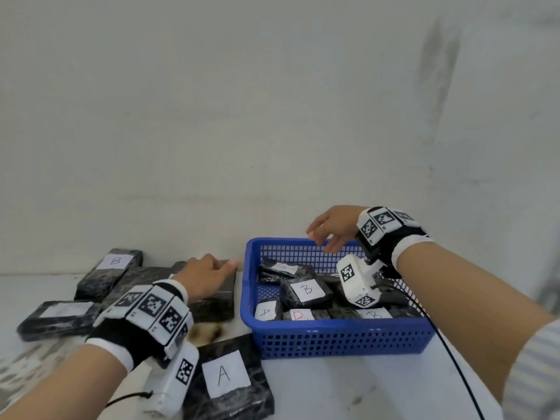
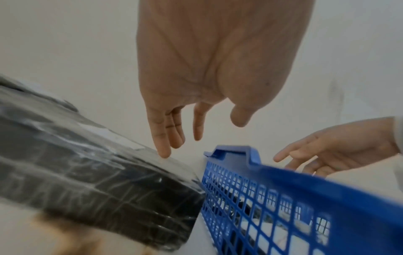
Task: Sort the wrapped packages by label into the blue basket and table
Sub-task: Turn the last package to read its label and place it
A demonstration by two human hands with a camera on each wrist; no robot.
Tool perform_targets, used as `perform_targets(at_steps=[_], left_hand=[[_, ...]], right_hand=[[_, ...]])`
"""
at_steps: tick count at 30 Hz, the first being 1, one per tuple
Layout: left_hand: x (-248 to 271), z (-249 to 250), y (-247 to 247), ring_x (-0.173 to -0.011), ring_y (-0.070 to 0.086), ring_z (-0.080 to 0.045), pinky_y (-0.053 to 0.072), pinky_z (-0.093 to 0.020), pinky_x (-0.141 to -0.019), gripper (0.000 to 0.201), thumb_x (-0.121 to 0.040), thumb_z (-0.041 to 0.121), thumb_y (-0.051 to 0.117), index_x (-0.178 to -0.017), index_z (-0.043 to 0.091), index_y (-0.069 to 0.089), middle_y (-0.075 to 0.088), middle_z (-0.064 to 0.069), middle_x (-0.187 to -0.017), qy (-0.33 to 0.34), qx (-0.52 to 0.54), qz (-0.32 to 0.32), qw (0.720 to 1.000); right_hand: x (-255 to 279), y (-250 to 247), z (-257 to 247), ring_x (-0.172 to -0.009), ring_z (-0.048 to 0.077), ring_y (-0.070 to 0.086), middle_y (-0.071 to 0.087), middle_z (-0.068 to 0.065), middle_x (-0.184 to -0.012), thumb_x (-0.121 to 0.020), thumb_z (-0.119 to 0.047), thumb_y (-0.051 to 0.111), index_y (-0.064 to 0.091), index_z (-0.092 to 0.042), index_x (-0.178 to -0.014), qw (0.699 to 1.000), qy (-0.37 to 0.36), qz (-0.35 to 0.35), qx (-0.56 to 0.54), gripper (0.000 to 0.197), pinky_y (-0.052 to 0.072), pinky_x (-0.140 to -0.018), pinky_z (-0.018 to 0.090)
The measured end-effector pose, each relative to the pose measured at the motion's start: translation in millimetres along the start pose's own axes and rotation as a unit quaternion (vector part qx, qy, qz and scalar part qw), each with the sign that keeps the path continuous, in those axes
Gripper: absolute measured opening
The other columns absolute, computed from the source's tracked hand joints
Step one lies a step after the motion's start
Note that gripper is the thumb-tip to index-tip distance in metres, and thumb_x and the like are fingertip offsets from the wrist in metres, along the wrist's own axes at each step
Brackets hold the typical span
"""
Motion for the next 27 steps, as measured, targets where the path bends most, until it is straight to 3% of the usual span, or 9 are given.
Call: perform_targets(at_steps=[4,7,9,12,15,17,18,21,27], left_hand=[[40,-17,-11,-0.109,0.055,-0.019,0.042,-0.030,-0.092,0.037,-0.092,0.051,0.055,-0.114,0.022,0.047,0.055,-0.004,-0.127,-0.003,-0.039,-0.045,0.998],[74,-33,-2,-0.118,0.050,-0.017,0.038,-0.029,-0.099,0.043,-0.087,0.048,0.065,-0.118,0.027,0.045,0.051,-0.002,-0.136,0.010,-0.044,-0.095,0.994],[97,-41,14,-0.133,0.041,-0.019,0.034,-0.034,-0.110,0.078,-0.074,0.059,0.071,-0.136,0.030,0.034,0.037,-0.001,-0.150,0.028,-0.052,-0.161,0.985],[129,-44,35,-0.142,0.029,-0.022,0.026,-0.037,-0.115,0.148,-0.027,0.085,0.066,-0.152,0.031,0.006,0.019,0.000,-0.159,0.031,-0.104,-0.236,0.966],[138,-44,46,-0.145,0.024,-0.024,0.023,-0.037,-0.116,0.170,-0.009,0.087,0.057,-0.154,0.024,-0.008,0.013,-0.005,-0.161,0.022,-0.145,-0.214,0.966],[134,-47,51,-0.147,0.017,-0.027,0.021,-0.041,-0.118,0.169,-0.016,0.087,0.060,-0.153,0.021,-0.012,0.006,-0.006,-0.162,0.005,-0.165,-0.180,0.970],[131,-50,52,-0.147,0.016,-0.028,0.021,-0.042,-0.118,0.161,-0.029,0.084,0.067,-0.154,0.020,-0.012,0.006,-0.006,-0.163,-0.005,-0.162,-0.164,0.973],[124,-54,51,-0.143,0.027,-0.024,0.027,-0.039,-0.117,0.132,-0.058,0.061,0.083,-0.154,0.018,0.003,0.018,-0.005,-0.159,-0.011,-0.108,-0.123,0.986],[142,-49,21,-0.119,0.044,-0.014,0.038,-0.023,-0.099,0.111,-0.063,0.041,0.088,-0.148,0.014,0.022,0.039,-0.001,-0.139,0.044,0.019,-0.047,0.998]], right_hand=[[51,-2,-9,-0.069,0.021,0.067,0.070,0.012,-0.089,-0.097,-0.011,0.063,0.066,-0.006,-0.100,0.991,-0.054,0.068,-0.100,0.007,0.059,-0.065,0.029],[93,15,-8,-0.059,0.014,0.063,0.069,0.008,-0.081,-0.095,-0.009,0.063,0.068,-0.006,-0.094,0.976,-0.082,0.122,-0.159,0.006,0.055,-0.057,0.025],[116,37,-5,-0.056,0.012,0.061,0.069,0.006,-0.080,-0.094,-0.009,0.064,0.069,-0.009,-0.091,0.968,-0.088,0.132,-0.193,0.007,0.053,-0.055,0.024],[141,74,0,-0.064,0.012,0.063,0.070,0.004,-0.090,-0.094,-0.010,0.063,0.068,-0.014,-0.093,0.966,-0.082,0.126,-0.209,0.006,0.054,-0.058,0.022],[158,106,2,-0.070,0.012,0.064,0.070,0.004,-0.093,-0.096,-0.013,0.063,0.066,-0.020,-0.096,0.968,-0.087,0.121,-0.202,0.008,0.056,-0.061,0.022],[165,125,4,-0.071,0.013,0.063,0.069,0.003,-0.091,-0.096,-0.014,0.063,0.066,-0.019,-0.100,0.967,-0.084,0.112,-0.214,0.007,0.055,-0.059,0.021],[167,132,5,-0.071,0.013,0.062,0.068,0.003,-0.090,-0.096,-0.014,0.064,0.066,-0.018,-0.102,0.966,-0.082,0.107,-0.220,0.007,0.054,-0.058,0.021],[173,148,5,-0.073,0.012,0.062,0.068,0.006,-0.091,-0.097,-0.017,0.063,0.065,-0.018,-0.105,0.967,-0.087,0.097,-0.220,0.009,0.053,-0.062,0.022],[183,167,5,-0.101,0.017,0.065,0.068,0.003,-0.112,-0.098,-0.034,0.062,0.059,-0.032,-0.118,0.975,-0.086,0.076,-0.190,0.021,0.055,-0.095,0.038]])
Point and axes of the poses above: each hand's wrist, its own x-axis away from the middle knuckle, its own y-axis out of the palm, z = x × y, the point moved 7 cm from there along -x, towards the middle knuckle
